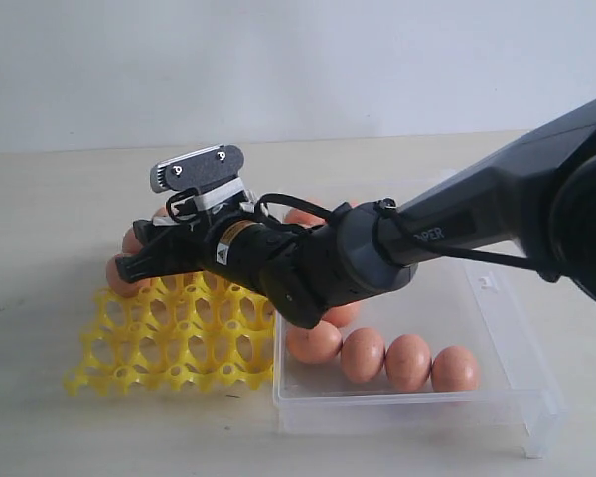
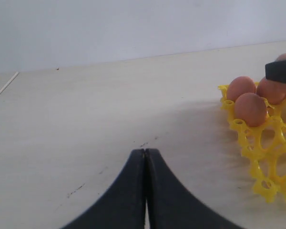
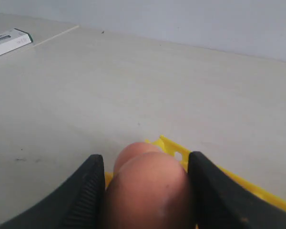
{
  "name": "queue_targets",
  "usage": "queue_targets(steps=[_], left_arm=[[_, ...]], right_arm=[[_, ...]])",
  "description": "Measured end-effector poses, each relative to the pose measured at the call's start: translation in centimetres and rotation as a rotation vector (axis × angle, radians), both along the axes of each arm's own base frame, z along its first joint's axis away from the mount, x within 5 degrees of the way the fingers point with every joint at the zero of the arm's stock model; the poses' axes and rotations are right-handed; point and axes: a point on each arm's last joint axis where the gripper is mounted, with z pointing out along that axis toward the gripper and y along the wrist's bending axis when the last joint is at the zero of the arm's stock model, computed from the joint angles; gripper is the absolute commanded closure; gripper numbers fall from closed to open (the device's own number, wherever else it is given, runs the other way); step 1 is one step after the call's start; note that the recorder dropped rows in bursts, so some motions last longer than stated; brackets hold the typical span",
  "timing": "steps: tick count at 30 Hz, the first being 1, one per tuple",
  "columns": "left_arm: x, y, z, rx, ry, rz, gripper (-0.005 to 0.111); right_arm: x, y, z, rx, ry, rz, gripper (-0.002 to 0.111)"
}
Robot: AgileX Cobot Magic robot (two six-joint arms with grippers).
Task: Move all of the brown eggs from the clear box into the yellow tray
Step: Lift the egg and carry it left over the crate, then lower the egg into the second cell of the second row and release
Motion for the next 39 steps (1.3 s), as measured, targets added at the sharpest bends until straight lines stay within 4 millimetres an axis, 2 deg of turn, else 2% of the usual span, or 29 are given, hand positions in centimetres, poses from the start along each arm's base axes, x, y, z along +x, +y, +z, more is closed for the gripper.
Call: queue_targets(steps=[2,9,16,26,30,36,39], left_arm=[[0.0,0.0,0.0,0.0,0.0,0.0,0.107],[0.0,0.0,0.0,0.0,0.0,0.0,0.107],[0.0,0.0,0.0,0.0,0.0,0.0,0.107],[0.0,0.0,0.0,0.0,0.0,0.0,0.107],[0.0,0.0,0.0,0.0,0.0,0.0,0.107],[0.0,0.0,0.0,0.0,0.0,0.0,0.107],[0.0,0.0,0.0,0.0,0.0,0.0,0.107]], right_arm=[[0.0,0.0,-0.6,-0.016,0.015,0.0,0.108],[-0.1,0.0,-0.7,-0.016,0.019,0.001,0.108],[-1.0,0.9,-0.7,-0.029,0.005,0.037,0.108],[-1.0,0.9,-0.7,-0.033,0.0,0.04,0.108],[-1.0,0.9,-0.7,-0.033,0.0,0.04,0.096],[-1.0,0.9,-0.7,-0.033,0.0,0.04,0.065],[-1.0,0.9,-0.7,-0.037,-0.004,0.042,0.057]])
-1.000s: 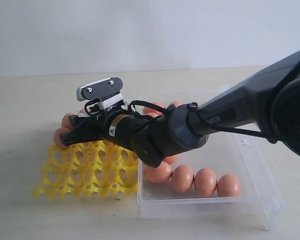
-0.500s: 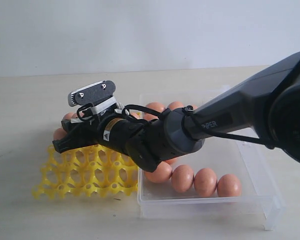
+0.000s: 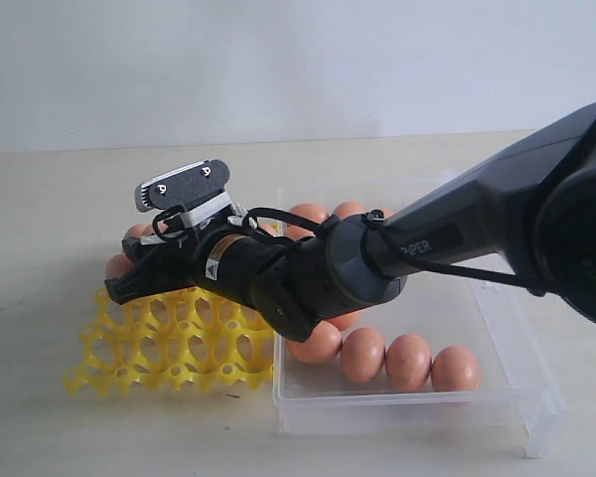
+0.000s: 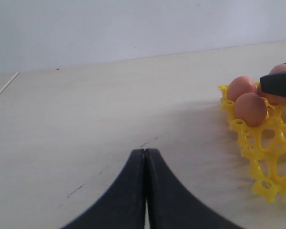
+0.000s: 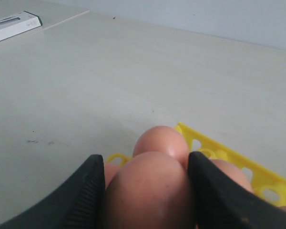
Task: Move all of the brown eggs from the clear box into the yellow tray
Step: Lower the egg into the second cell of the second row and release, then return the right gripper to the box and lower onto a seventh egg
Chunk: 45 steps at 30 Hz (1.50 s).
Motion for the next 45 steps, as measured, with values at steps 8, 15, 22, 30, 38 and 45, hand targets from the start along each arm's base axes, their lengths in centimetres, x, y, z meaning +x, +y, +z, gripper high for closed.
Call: queue_targets(steps=[8,15,22,30,38,45], left_arm=[[0.0,0.0,0.0,0.0,0.0,0.0,0.107],[0.0,0.0,0.0,0.0,0.0,0.0,0.107],[0.0,0.0,0.0,0.0,0.0,0.0,0.107],[0.0,0.0,0.0,0.0,0.0,0.0,0.107],[0.0,0.0,0.0,0.0,0.0,0.0,0.107],[0.0,0.0,0.0,0.0,0.0,0.0,0.107]], right_arm=[[0.1,-0.1,0.0,0.005,0.005,-0.016,0.055],[0.1,-0.1,0.0,-0.007,-0.011,-0.009,0.055],[-0.1,-0.2,3.4,-0.024,-0.042,0.004,0.06],[-2.2,-2.9,11.9,-0.253,0.019,0.054,0.095],[-3.6,-9.1,18.3,-0.501,0.06,-0.061,0.106],[-3.2,-13.5,19.0,-0.509,0.205,-0.243,0.096]])
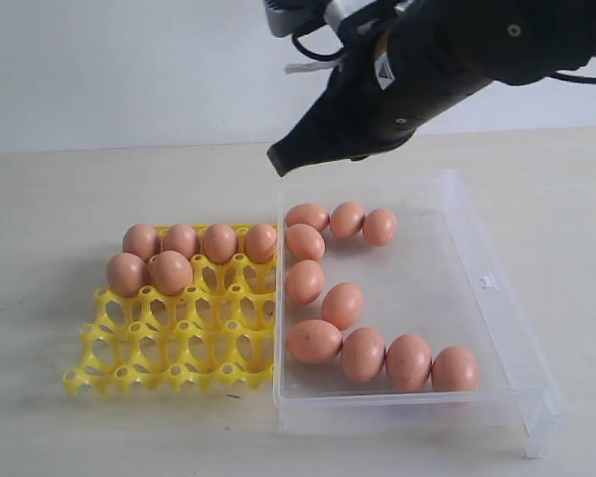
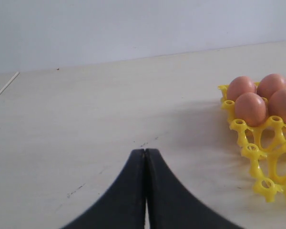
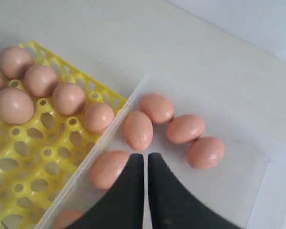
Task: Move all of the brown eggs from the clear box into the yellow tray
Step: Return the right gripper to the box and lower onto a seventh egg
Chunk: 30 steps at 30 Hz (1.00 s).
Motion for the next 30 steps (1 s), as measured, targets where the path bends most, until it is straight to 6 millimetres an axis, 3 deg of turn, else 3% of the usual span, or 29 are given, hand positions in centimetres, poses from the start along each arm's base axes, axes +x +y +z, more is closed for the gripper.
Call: queue_targets(steps=[4,9,14,18,30], left_arm=[[0.0,0.0,0.0,0.0,0.0,0.0,0.107],[0.0,0.0,0.0,0.0,0.0,0.0,0.107],[0.0,0.0,0.0,0.0,0.0,0.0,0.107],[0.0,0.0,0.0,0.0,0.0,0.0,0.107],[0.0,0.0,0.0,0.0,0.0,0.0,0.107]], right_arm=[[1.1,-1.4,-2.2,0.041,0.13,-0.096,0.074],[3.3,-3.1,-6.9,0.011,0.321,-0.205,0.051],[4.4,-3.4,-11.1,0.022,0.469,-0.281,0.05],[4.4,-2.8,-12.9,0.075,0.559,-0.326,0.053],[4.4,-1.8,-13.4,0.185,0.608,-0.331,0.054]])
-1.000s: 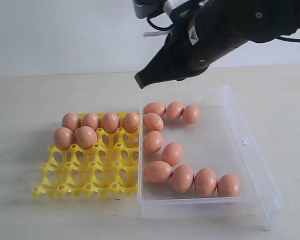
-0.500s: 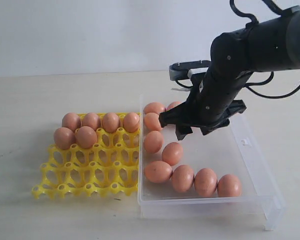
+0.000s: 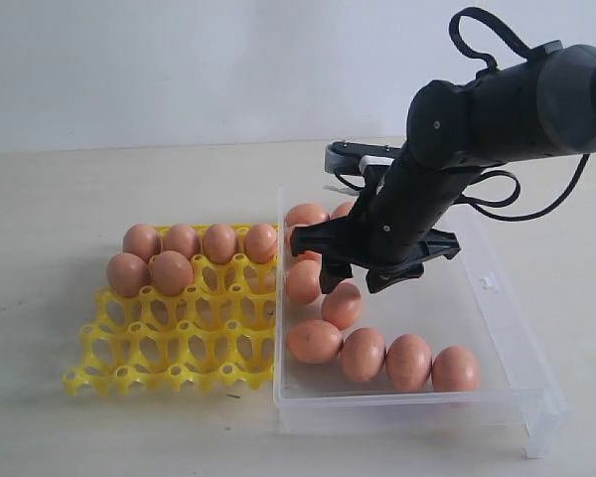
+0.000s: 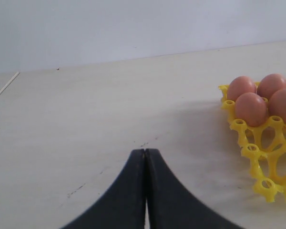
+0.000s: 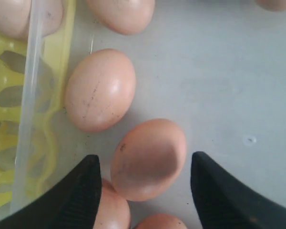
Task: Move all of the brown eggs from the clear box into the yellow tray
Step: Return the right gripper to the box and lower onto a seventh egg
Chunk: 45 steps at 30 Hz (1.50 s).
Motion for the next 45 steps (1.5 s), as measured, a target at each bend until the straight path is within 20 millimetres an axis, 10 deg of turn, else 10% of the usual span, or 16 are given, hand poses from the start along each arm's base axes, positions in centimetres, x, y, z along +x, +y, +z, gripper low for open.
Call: queue_targets(steps=[45], left_arm=[[0.0,0.0,0.0,0.0,0.0,0.0,0.107]], right_arm=[[1.7,0.5,-4.5,-0.005,-0.06,-0.015,0.056]])
